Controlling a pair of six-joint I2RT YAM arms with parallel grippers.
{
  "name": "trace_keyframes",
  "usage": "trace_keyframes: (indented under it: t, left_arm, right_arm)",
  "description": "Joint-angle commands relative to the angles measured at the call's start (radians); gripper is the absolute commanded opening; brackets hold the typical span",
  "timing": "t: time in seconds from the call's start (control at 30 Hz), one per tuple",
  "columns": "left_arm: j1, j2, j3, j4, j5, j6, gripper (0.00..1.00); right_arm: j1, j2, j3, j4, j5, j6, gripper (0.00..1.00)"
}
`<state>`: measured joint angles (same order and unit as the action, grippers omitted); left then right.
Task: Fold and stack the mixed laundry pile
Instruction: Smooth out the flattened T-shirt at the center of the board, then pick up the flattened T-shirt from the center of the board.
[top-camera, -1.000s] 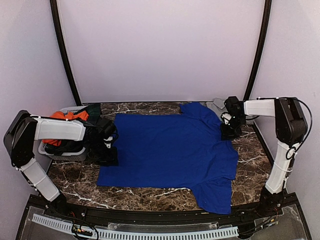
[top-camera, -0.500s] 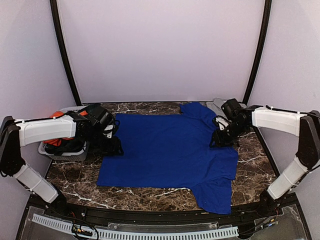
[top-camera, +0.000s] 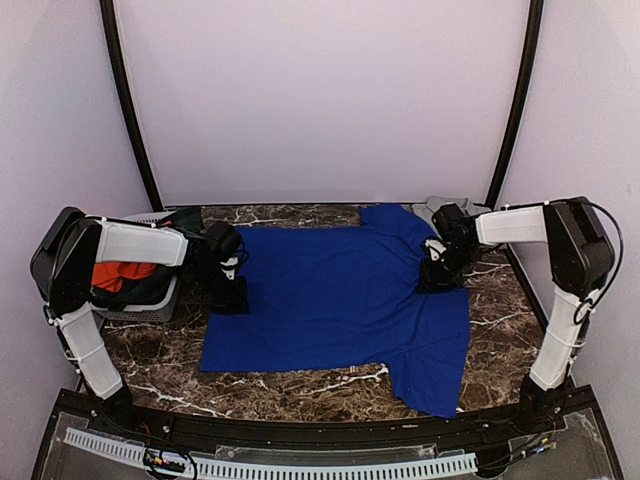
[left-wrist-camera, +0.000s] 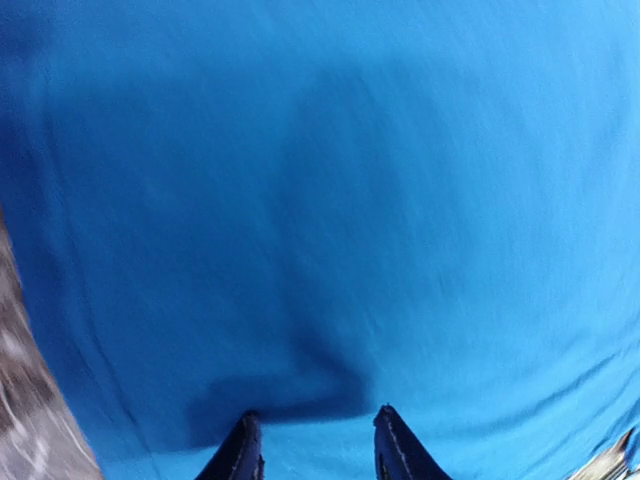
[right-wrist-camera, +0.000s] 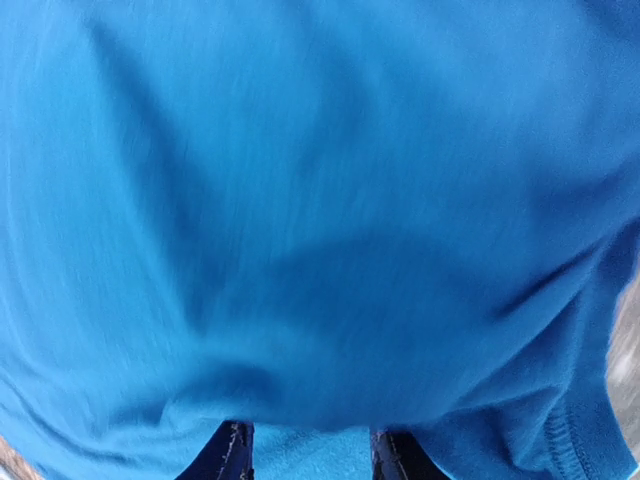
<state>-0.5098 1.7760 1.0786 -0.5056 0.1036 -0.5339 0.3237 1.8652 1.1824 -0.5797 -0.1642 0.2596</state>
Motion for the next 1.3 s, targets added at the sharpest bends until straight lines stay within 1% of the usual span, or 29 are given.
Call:
trace_keyframes:
  t: [0.0,0.07,0.1,0.13,0.2,0.27,0.3,0.37,0.47,0.57,0.7,0.77,0.93,1.03,1.17,1.27]
  left_arm:
    - [0.068,0.068,0.09,0.033,-0.006,0.028,0.37]
    - [0.083,0.095,0.135,0.028,0.002,0.048,0.36]
    - [0.086,0.098,0.15,0.014,0.001,0.062,0.38]
    - [0.086,0.094,0.175,0.005,-0.001,0.068,0.38]
    - [0.086,0.049,0.177,-0.013,-0.003,0.075,0.41]
    - [0.086,-0.038,0.132,-0.013,0.018,0.06,0.43]
    - [0.086,-0.103,0.083,-0.004,0.03,0.039,0.45]
    - [0.084,-0.196,0.007,-0.008,0.058,0.005,0.46]
    - [0.073,-0.303,-0.095,-0.018,0.079,-0.061,0.47]
    - [0.046,-0.398,-0.2,-0.018,0.095,-0.123,0.48]
    - [0.012,-0.444,-0.269,-0.032,0.082,-0.207,0.47]
    - [-0.002,-0.46,-0.292,-0.03,0.078,-0.25,0.47]
    - [-0.01,-0.494,-0.357,-0.026,0.082,-0.349,0.46]
    - [-0.011,-0.503,-0.372,-0.035,0.058,-0.37,0.45]
    - [-0.014,-0.496,-0.385,-0.038,0.057,-0.389,0.43]
    - [-0.02,-0.496,-0.384,-0.051,0.045,-0.399,0.42]
  right_arm:
    - [-0.045,0.119,0.134,0.015,0.032,-0.043,0.36]
    - [-0.05,0.139,0.233,-0.033,0.034,-0.064,0.36]
    - [-0.05,0.128,0.255,-0.055,0.035,-0.069,0.36]
    - [-0.05,0.1,0.26,-0.067,0.026,-0.071,0.37]
    - [-0.048,0.006,0.232,-0.09,0.012,-0.065,0.4]
    - [-0.05,-0.122,0.158,-0.099,0.004,-0.044,0.46]
    - [-0.049,-0.207,0.11,-0.103,-0.001,-0.027,0.48]
    - [-0.05,-0.31,0.015,-0.119,-0.017,0.003,0.5]
    - [-0.056,-0.423,-0.121,-0.134,-0.01,0.068,0.5]
    - [-0.083,-0.495,-0.229,-0.115,-0.022,0.157,0.51]
    - [-0.133,-0.514,-0.333,-0.059,-0.066,0.253,0.47]
    - [-0.143,-0.504,-0.368,-0.045,-0.064,0.281,0.43]
    - [-0.147,-0.507,-0.44,-0.027,-0.116,0.316,0.38]
    - [-0.147,-0.526,-0.484,-0.027,-0.132,0.323,0.35]
    - [-0.145,-0.531,-0.486,-0.044,-0.128,0.32,0.32]
    - [-0.143,-0.54,-0.467,-0.09,-0.074,0.331,0.32]
